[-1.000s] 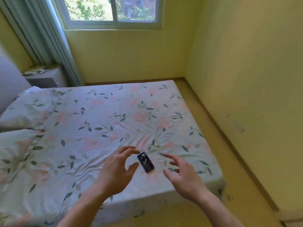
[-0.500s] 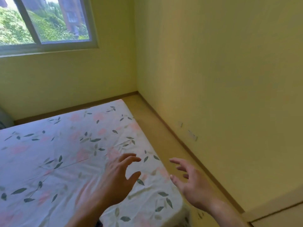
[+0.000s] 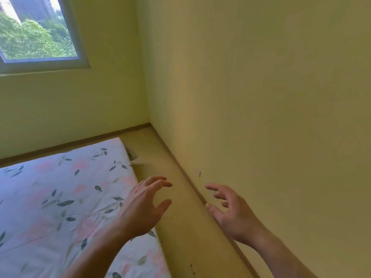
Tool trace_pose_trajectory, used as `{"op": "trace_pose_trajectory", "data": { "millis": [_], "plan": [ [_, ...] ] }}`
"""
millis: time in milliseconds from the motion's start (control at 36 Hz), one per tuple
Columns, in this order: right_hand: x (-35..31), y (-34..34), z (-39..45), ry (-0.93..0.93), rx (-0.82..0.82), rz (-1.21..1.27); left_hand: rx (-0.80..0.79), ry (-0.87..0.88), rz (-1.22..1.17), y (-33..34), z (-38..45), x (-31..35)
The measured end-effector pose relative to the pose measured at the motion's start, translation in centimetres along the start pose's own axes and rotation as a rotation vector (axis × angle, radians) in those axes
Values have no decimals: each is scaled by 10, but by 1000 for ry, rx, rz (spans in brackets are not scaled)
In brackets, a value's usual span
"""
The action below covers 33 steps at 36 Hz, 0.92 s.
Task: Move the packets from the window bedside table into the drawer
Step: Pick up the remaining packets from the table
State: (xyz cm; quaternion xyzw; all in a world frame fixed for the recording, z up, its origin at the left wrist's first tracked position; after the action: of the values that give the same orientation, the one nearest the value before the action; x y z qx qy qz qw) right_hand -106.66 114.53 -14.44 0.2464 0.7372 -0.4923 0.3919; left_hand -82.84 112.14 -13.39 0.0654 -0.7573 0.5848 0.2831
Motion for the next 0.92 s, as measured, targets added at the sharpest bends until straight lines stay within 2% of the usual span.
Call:
{"op": "trace_pose_trajectory", "data": {
  "millis": [167, 306, 444, 611, 778, 917],
  "plan": [
    [32, -87, 54, -65, -93, -72, 83, -115, -46, 6, 71, 22],
    [32, -126, 116, -133, -158, -69, 138, -213, -45, -3, 104, 20],
    [9, -119, 197, -229, -295, -73, 219, -358, -70, -26, 112, -6],
    [-30, -99, 296, -354, -446, -164, 293, -539, -124, -59, 128, -68],
    [-61, -100, 420, -390, -461, -176, 360, -597, -152, -108, 192, -141],
    [-95, -104, 515, -400, -477, -155, 393, -548, -142, -175, 264, -186]
  ]
}}
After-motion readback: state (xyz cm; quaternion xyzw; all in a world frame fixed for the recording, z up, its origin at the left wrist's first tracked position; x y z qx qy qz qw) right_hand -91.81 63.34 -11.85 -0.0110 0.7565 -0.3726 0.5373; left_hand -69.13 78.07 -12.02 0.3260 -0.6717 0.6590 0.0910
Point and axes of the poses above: each hand's wrist, its own z-axis towards the middle knuckle, its own y-axis out of the palm, x = y × z, the point moved 6 cm from there along z, towards the middle knuckle, and after that the axes turned 15 degrees about -x, right-handed, at the moved point
